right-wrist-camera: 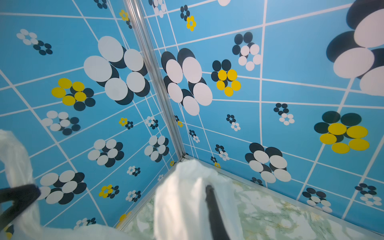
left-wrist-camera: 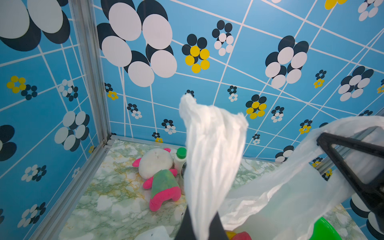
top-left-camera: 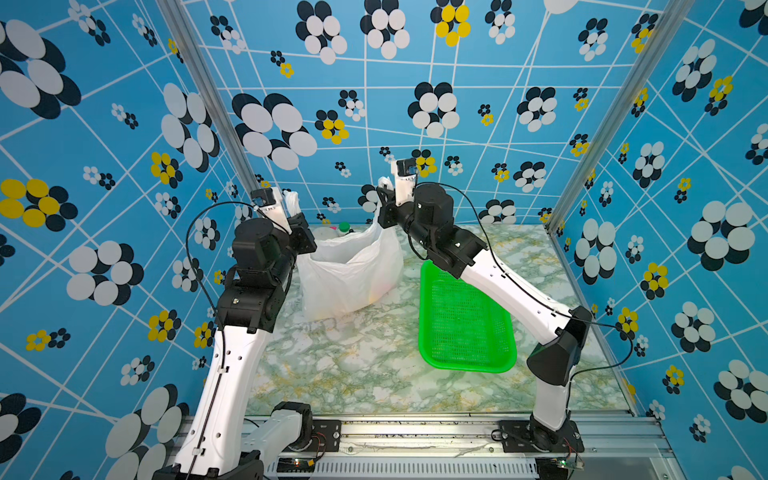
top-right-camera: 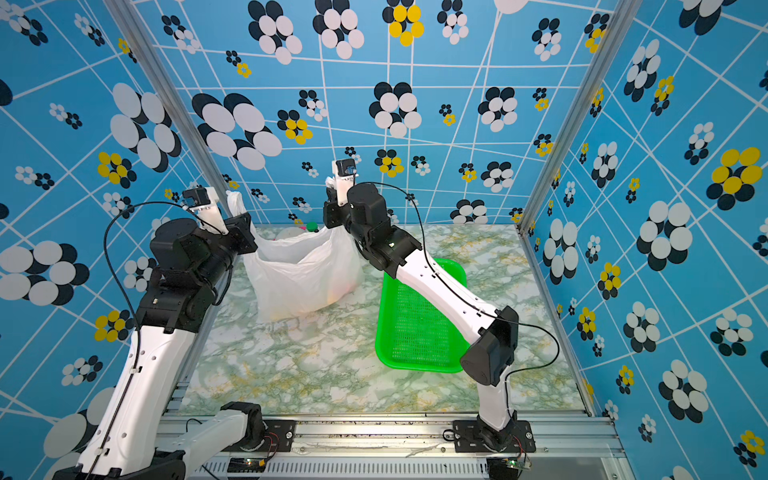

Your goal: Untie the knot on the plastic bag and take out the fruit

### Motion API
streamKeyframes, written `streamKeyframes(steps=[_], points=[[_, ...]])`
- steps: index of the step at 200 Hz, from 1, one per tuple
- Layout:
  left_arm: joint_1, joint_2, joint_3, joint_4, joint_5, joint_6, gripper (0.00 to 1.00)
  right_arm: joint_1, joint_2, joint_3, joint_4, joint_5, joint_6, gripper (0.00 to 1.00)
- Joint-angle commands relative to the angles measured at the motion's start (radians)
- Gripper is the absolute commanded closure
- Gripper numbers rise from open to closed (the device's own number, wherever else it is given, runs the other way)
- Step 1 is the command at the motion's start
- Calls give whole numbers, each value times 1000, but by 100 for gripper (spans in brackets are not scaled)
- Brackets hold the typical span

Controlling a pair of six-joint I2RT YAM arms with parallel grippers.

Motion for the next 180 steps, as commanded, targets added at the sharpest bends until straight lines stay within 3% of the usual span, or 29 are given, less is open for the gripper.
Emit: streamKeyframes(steps=[1, 39, 78, 95, 103, 119, 135, 149, 180], points=[[10, -48, -128, 41, 15, -35, 100, -2, 11, -32, -6, -53, 35, 100], [7, -234, -432, 120, 47, -133, 100, 19, -125, -422, 165, -35, 74, 100], [-55, -387, -552, 29, 130, -186, 100, 76, -320, -824, 275, 64, 86, 100], [-109, -438, -580, -25, 101, -193, 100, 100, -410, -954, 280, 130, 96, 90], [-130, -446, -575, -58, 87, -188, 88, 106, -450, -1004, 283, 152, 108, 82], [-161, -445, -543, -118, 56, -165, 49, 110, -516, -1070, 266, 166, 123, 62], [-178, -435, -499, -151, 5, -136, 19, 118, -560, -1089, 232, 184, 117, 53], [-185, -422, -448, -168, -53, -111, 10, 139, -594, -1091, 207, 209, 98, 50], [-238, -366, -267, -215, -86, -10, 5, 206, -690, -1106, 172, 284, 37, 43]])
